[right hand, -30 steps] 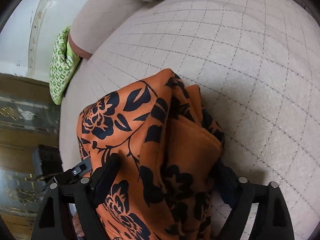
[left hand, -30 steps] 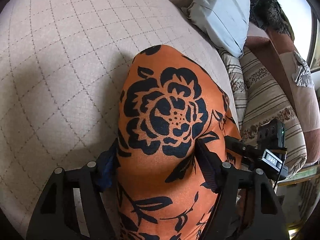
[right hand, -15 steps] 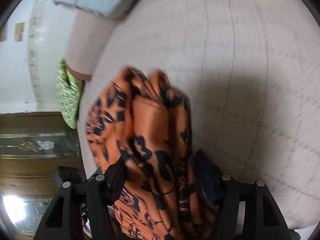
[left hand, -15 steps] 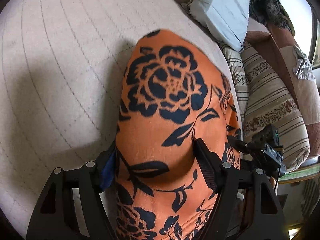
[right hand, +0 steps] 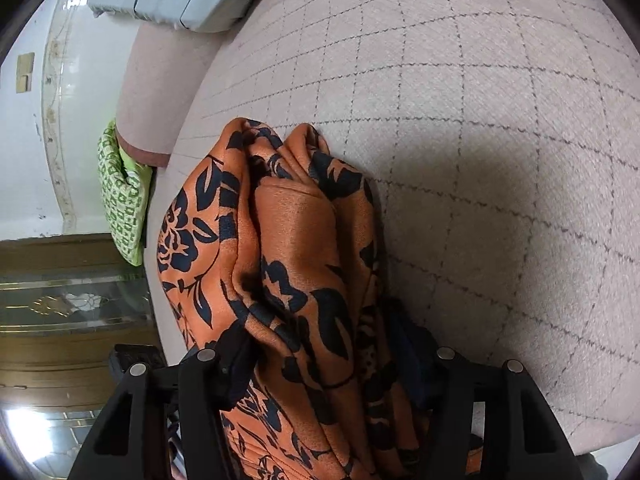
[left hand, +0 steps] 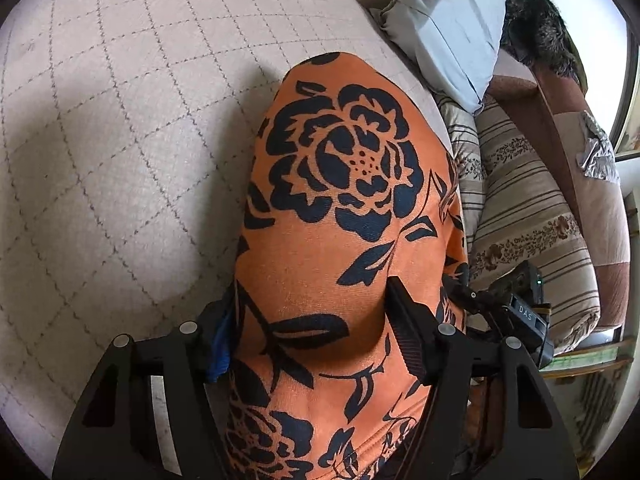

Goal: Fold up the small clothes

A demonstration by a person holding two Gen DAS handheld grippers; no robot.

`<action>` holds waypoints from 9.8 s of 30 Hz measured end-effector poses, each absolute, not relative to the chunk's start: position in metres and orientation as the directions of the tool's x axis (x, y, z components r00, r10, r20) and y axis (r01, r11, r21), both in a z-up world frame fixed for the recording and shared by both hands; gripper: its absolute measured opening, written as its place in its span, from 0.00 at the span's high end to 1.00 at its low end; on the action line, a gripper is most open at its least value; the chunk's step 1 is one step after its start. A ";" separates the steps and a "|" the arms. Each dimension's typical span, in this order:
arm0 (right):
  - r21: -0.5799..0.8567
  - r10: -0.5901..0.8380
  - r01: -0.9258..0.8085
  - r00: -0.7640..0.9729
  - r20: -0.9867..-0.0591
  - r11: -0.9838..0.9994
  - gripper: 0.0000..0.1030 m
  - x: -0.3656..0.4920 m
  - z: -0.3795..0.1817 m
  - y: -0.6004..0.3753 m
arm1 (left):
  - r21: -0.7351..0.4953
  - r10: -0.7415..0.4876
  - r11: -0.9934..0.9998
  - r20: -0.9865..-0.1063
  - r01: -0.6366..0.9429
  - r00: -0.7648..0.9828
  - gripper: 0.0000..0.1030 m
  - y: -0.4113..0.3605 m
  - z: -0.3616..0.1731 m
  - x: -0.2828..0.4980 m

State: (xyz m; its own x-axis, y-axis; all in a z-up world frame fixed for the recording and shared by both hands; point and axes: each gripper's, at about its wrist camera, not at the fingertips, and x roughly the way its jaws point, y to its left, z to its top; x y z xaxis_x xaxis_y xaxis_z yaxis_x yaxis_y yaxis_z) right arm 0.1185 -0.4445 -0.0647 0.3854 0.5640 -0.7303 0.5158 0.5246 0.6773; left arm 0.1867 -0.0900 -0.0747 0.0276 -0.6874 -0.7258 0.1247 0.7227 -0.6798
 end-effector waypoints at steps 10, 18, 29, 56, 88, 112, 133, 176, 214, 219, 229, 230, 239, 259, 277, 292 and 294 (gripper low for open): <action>0.617 0.484 0.521 0.384 -0.786 0.590 0.67 0.112 -0.051 -0.428 | -0.681 -0.695 0.713 -0.718 0.168 0.037 0.68 -0.093 -0.059 0.187; 0.610 0.409 0.500 0.459 -0.789 0.615 0.75 0.102 -0.024 -0.405 | -0.683 -0.708 0.699 -0.703 0.212 0.072 0.74 -0.071 -0.021 0.193; 0.789 0.589 0.335 0.530 -0.610 0.516 0.75 0.169 -0.018 -0.324 | -0.663 -0.675 0.734 -0.687 0.149 0.268 0.74 0.029 -0.002 0.234; 0.669 0.547 0.181 0.445 -0.709 0.721 0.87 0.104 -0.010 -0.302 | -0.491 -0.479 0.871 -0.845 0.009 0.236 0.52 0.056 -0.048 0.132; 0.587 0.502 0.100 0.417 -0.758 0.804 0.49 0.247 0.019 -0.300 | -0.414 -0.421 0.906 -0.851 0.094 0.313 0.43 0.051 0.004 0.292; 0.541 0.460 0.054 0.460 -0.759 0.839 0.94 0.238 0.020 -0.307 | -0.257 -0.294 0.955 -0.875 0.147 0.383 0.52 0.034 0.004 0.252; 0.417 0.331 0.186 0.365 -0.870 0.890 0.93 0.095 -0.022 -0.279 | -0.220 -0.240 0.971 -0.895 0.096 0.376 0.46 0.056 -0.040 0.129; 0.385 0.259 0.039 0.677 -0.689 0.922 0.52 -0.076 0.172 -0.215 | 0.034 -0.018 0.997 -0.723 0.062 0.690 0.43 0.052 0.120 -0.060; 0.196 0.096 0.067 0.689 -0.718 0.978 0.52 -0.102 0.214 -0.191 | 0.046 -0.037 0.994 -0.702 0.097 0.711 0.43 0.045 0.156 -0.083; 0.189 0.096 0.060 0.690 -0.717 0.980 0.52 -0.100 0.214 -0.191 | 0.045 -0.037 0.994 -0.709 0.098 0.704 0.43 0.044 0.155 -0.081; 0.178 0.092 0.056 0.686 -0.722 0.982 0.52 -0.095 0.214 -0.190 | 0.049 -0.040 0.993 -0.714 0.107 0.699 0.43 0.043 0.156 -0.076; 0.177 0.091 0.057 0.685 -0.723 0.982 0.52 -0.094 0.213 -0.190 | 0.049 -0.040 0.993 -0.715 0.107 0.698 0.43 0.043 0.155 -0.076; 0.178 0.088 0.064 0.679 -0.729 0.982 0.52 -0.091 0.211 -0.193 | 0.044 -0.041 0.994 -0.718 0.105 0.695 0.43 0.042 0.154 -0.076; 0.183 0.087 0.073 0.674 -0.734 0.980 0.52 -0.091 0.207 -0.200 | 0.058 -0.022 0.994 -0.720 0.092 0.694 0.43 0.039 0.150 -0.076; 0.170 0.086 0.065 0.658 -0.748 0.983 0.52 -0.078 0.200 -0.196 | 0.074 -0.011 0.993 -0.732 0.095 0.681 0.43 0.037 0.142 -0.063; 0.168 0.090 0.061 0.643 -0.761 0.984 0.52 -0.068 0.192 -0.192 | 0.066 -0.009 0.994 -0.743 0.087 0.669 0.43 0.041 0.137 -0.055; 0.168 0.090 0.062 0.642 -0.762 0.984 0.52 -0.068 0.192 -0.193 | 0.066 -0.010 0.994 -0.745 0.089 0.667 0.43 0.041 0.136 -0.054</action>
State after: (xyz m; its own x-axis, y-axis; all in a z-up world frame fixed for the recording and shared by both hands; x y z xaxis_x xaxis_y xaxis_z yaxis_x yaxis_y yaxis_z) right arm -0.0677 -0.1927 0.1919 0.6416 0.0897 -0.7617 0.0618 0.9839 0.1679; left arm -0.0542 0.0413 0.1355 0.6667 -0.0103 -0.7452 0.0892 0.9938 0.0660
